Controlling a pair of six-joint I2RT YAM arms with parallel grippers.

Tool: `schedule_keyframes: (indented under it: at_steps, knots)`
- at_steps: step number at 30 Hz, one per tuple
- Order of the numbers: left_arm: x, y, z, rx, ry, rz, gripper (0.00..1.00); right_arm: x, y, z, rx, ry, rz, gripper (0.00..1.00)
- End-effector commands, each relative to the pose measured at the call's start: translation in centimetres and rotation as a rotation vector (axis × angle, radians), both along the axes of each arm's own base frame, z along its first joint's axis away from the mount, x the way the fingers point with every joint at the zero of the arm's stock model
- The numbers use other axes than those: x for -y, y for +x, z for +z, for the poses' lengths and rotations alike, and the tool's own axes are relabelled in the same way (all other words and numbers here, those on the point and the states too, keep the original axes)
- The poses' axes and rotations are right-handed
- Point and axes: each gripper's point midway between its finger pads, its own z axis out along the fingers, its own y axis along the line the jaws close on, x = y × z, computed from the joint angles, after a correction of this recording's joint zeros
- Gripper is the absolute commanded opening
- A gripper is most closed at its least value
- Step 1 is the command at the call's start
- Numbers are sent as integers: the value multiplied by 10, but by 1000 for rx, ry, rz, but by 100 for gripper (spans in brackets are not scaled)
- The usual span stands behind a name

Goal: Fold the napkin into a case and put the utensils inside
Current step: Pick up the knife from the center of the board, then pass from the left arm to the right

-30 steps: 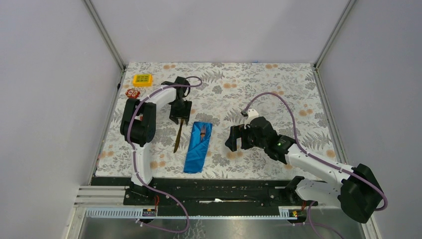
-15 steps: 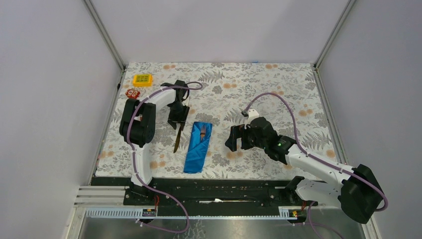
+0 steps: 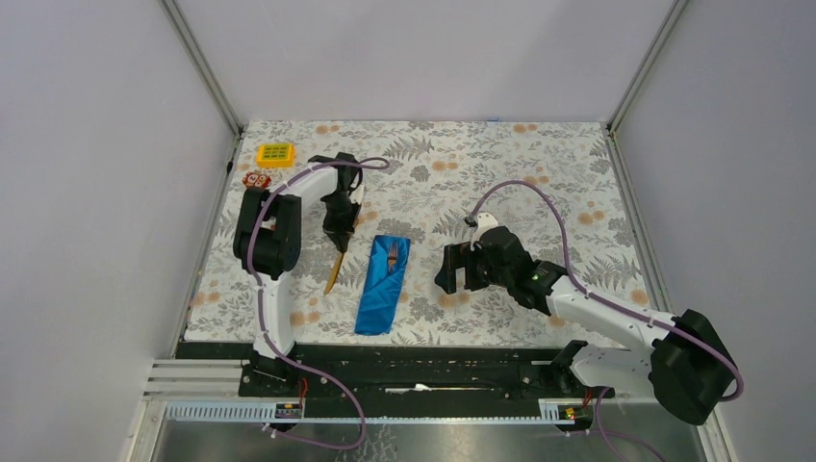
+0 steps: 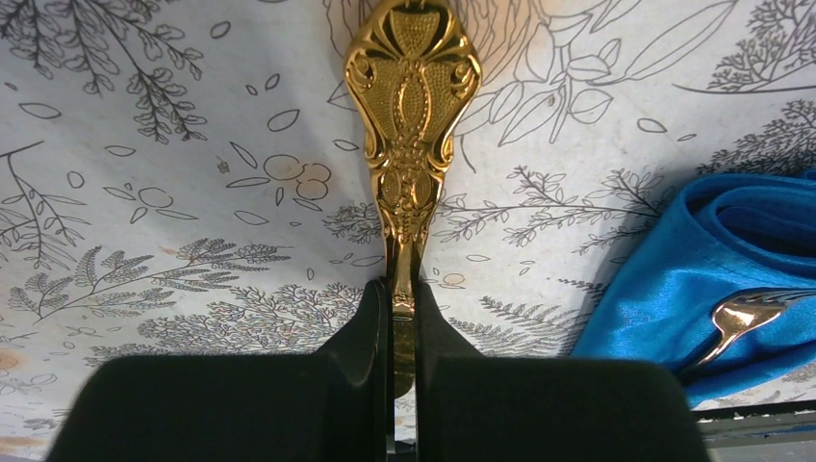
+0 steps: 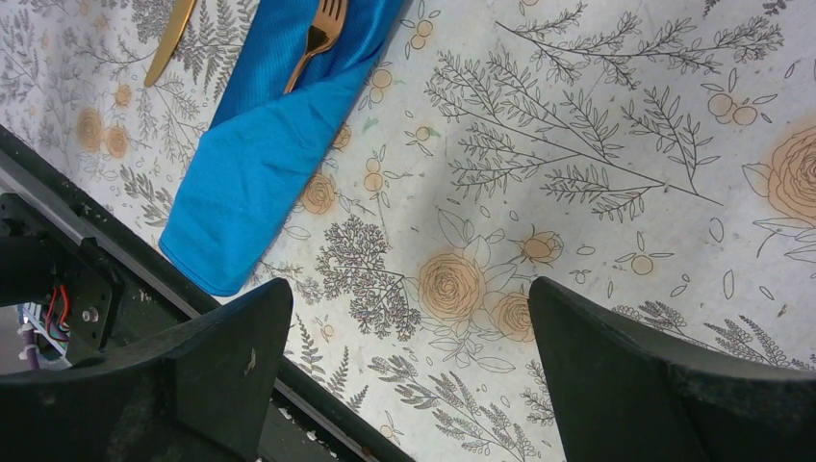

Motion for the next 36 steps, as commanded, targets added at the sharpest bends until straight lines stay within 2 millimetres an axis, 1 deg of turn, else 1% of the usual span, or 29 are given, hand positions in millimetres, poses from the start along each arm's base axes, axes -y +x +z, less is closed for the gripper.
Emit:
schedule_keyframes:
  at_steps: [1, 3, 5, 7, 9, 13, 15, 18, 22, 24, 26, 29, 31, 32, 34, 36]
  knots:
    - [3, 2, 4, 60, -30, 2, 0, -8, 6, 9, 3, 40, 1, 100]
    - [6, 3, 20, 104, -56, 17, 0, -11, 6, 7, -14, 43, 6, 100]
    - [9, 5, 35, 148, -86, 33, 0, -20, 9, 7, -23, 65, 12, 100]
    - [10, 6, 46, 184, -101, 49, 0, -27, 12, 1, -55, 64, 14, 100]
    - [8, 5, 54, 209, -112, 61, 0, -31, 15, -9, -105, 36, 9, 100]
    - [6, 1, 65, 248, -138, 73, 0, -39, 21, -16, -138, 2, 25, 100]
    - [3, -3, 68, 254, -141, 81, 0, -45, 25, -11, -126, 16, 33, 100]
    - [5, -7, 77, 282, -177, 99, 0, -64, 32, 5, -87, 87, 77, 100]
    - [19, 0, 104, 351, -275, 145, 0, -97, 37, 22, -44, 195, 99, 100]
    - [31, 5, 121, 394, -359, 178, 0, -117, 39, 31, 12, 244, 92, 100]
    - [42, 12, 138, 443, -441, 227, 0, -138, 40, 45, 86, 310, 87, 100]
    - [54, 21, 157, 499, -552, 305, 0, -161, 39, 53, 163, 349, 91, 100]
    - [60, 24, 168, 524, -621, 347, 0, -168, 45, 51, 195, 334, 65, 100]
    - [63, 25, 170, 531, -647, 365, 0, -170, 48, 49, 204, 325, 58, 99]
    - [68, 25, 174, 533, -698, 393, 0, -167, 57, 43, 231, 292, 17, 95]
    - [72, 23, 175, 524, -739, 418, 0, -165, 64, 39, 257, 267, -13, 93]
